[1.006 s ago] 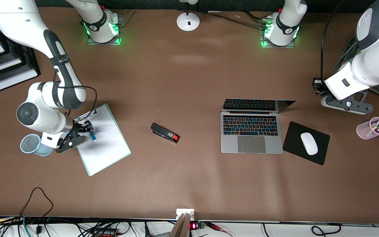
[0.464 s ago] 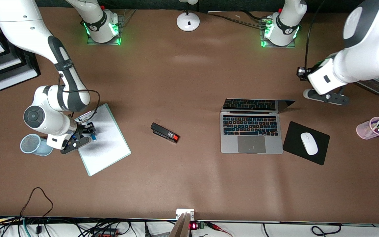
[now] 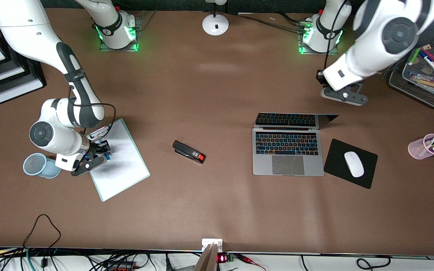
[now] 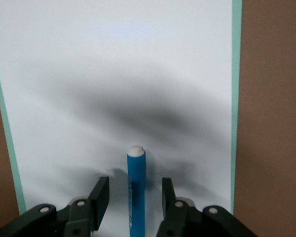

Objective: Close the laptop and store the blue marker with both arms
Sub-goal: 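Grasp the blue marker with the right gripper while the left gripper reaches the laptop lid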

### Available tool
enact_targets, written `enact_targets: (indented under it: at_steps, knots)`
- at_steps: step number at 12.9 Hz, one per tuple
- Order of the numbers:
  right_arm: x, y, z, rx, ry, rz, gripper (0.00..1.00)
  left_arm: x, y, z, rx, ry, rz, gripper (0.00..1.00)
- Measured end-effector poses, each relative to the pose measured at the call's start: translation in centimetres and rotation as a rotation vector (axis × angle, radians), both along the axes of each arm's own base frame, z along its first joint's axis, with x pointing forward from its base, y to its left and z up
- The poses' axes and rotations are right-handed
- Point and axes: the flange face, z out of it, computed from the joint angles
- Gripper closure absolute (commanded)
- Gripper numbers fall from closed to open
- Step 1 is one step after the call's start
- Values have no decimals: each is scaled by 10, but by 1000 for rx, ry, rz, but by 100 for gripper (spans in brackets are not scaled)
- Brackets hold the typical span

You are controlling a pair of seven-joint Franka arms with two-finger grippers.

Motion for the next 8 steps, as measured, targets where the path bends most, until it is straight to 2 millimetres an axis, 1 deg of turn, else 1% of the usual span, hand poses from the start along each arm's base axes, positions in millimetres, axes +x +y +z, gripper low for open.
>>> enact_targets:
  at_steps: [1,2,3,4,5,7,8]
  knots:
    - [0,2,-3,0,0,3,52,-8,0,-10,2,-24,0,100]
    - [0,3,-6,0,1,4,53,-12,1,-17,0,-49,1,100]
    - [-1,3,-8,0,1,5,53,-11,2,-24,-6,-82,4,100]
    - [-1,3,-10,0,2,5,56,-9,1,-31,-13,-114,5,100]
    - [-1,3,-11,0,2,5,56,-8,-2,-40,-21,-145,0,100]
    - [-1,3,-12,0,3,5,57,-2,-11,-63,-39,-189,-12,100]
    - [-1,3,-13,0,4,5,59,4,-14,-74,-51,-206,-12,100]
